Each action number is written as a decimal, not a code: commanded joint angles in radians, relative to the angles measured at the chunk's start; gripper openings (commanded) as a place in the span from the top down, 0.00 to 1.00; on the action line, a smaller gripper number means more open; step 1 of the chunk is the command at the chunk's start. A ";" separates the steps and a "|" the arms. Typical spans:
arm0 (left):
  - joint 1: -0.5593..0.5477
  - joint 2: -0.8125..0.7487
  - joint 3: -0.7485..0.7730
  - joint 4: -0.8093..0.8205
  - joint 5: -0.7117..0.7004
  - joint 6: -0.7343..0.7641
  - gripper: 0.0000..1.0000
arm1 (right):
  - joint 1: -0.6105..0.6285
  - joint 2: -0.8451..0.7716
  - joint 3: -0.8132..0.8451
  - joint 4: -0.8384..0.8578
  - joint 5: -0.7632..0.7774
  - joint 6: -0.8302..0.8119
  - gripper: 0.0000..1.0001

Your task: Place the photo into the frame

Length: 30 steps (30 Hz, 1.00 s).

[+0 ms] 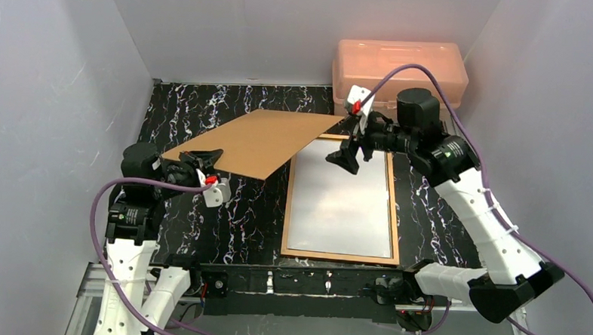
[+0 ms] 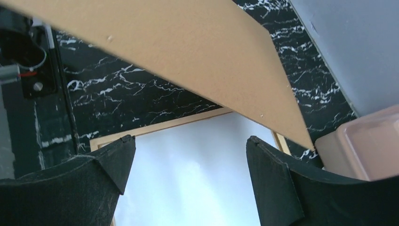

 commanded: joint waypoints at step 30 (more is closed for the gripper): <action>-0.002 0.066 0.271 -0.271 0.187 -0.043 1.00 | 0.199 0.014 -0.224 0.434 0.006 -0.300 0.47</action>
